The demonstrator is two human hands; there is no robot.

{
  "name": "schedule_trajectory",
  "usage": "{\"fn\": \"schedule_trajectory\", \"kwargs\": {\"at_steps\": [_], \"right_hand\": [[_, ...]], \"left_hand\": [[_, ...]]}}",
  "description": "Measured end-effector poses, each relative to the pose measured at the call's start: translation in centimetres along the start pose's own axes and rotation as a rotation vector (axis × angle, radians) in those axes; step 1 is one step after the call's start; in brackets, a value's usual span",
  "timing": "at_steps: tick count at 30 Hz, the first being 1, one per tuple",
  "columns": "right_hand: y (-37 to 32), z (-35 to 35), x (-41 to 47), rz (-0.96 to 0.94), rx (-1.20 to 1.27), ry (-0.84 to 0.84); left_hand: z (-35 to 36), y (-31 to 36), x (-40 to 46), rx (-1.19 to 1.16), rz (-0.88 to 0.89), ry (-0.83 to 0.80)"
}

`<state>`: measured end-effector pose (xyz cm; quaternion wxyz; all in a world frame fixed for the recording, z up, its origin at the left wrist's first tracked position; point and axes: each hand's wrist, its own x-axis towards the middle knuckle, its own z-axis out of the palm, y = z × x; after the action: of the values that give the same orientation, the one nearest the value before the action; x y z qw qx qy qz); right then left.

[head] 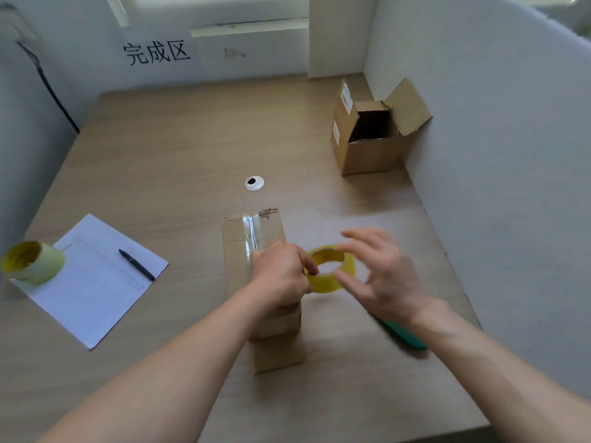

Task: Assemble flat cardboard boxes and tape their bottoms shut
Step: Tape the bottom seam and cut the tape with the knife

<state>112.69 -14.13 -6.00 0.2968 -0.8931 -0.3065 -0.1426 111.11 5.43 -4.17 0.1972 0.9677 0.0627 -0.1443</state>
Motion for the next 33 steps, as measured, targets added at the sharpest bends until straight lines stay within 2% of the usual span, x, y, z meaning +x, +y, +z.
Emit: {"fn": "schedule_trajectory", "kwargs": {"at_steps": [2, 3, 5, 6, 7, 8, 9, 11, 13, 14, 17, 20, 26, 30, 33], "right_hand": [[2.1, 0.2, -2.4, 0.305, 0.031, 0.115], [3.0, 0.6, -4.1, 0.491, -0.018, 0.028], [4.5, 2.1, -8.0, 0.729, -0.237, -0.394], [4.7, 2.9, -9.9, 0.754, -0.326, -0.572], [4.9, 3.5, -11.2, 0.75, -0.373, -0.664], [4.6, 3.9, -12.1, 0.764, -0.36, -0.661], [4.1, 4.0, -12.6, 0.805, -0.283, -0.585], [2.6, 3.9, -13.9, 0.9, 0.002, -0.34], [0.6, 2.9, -15.0, 0.85, 0.24, -0.131], [-0.7, 2.2, -15.3, 0.76, 0.291, -0.103], [-3.6, 1.8, -14.8, 0.466, 0.28, -0.108], [-4.6, 2.3, -12.8, 0.33, 0.232, -0.105], [-5.0, 3.6, -11.0, 0.309, 0.195, -0.153], [-4.8, 5.3, -10.4, 0.335, 0.097, -0.244], [-3.3, 5.8, -11.1, 0.485, -0.009, -0.315]], "left_hand": [[-0.1, -0.4, -0.1, -0.03, 0.006, -0.005], [-0.2, -0.5, -0.2, -0.041, 0.007, -0.008], [-0.3, -0.4, -0.1, -0.055, 0.004, -0.026], [-0.4, -0.3, 0.0, -0.056, 0.002, -0.037], [-0.5, -0.3, 0.1, -0.058, -0.002, -0.045], [-0.6, -0.3, 0.1, -0.065, -0.008, -0.054], [-0.6, -0.4, 0.1, -0.075, -0.014, -0.063], [-0.7, -0.5, 0.2, -0.085, -0.02, -0.077], [-0.8, -0.4, 0.3, -0.084, -0.025, -0.086], [-0.8, -0.4, 0.3, -0.088, -0.028, -0.091], [-0.8, -0.4, 0.4, -0.095, -0.03, -0.103], [-0.9, -0.3, 0.6, -0.093, -0.028, -0.111], [-1.1, -0.1, 0.6, -0.1, -0.023, -0.125], [-1.0, -0.3, 0.6, -0.103, -0.019, -0.12], [-1.0, -0.4, 0.6, -0.109, -0.013, -0.114]]}}
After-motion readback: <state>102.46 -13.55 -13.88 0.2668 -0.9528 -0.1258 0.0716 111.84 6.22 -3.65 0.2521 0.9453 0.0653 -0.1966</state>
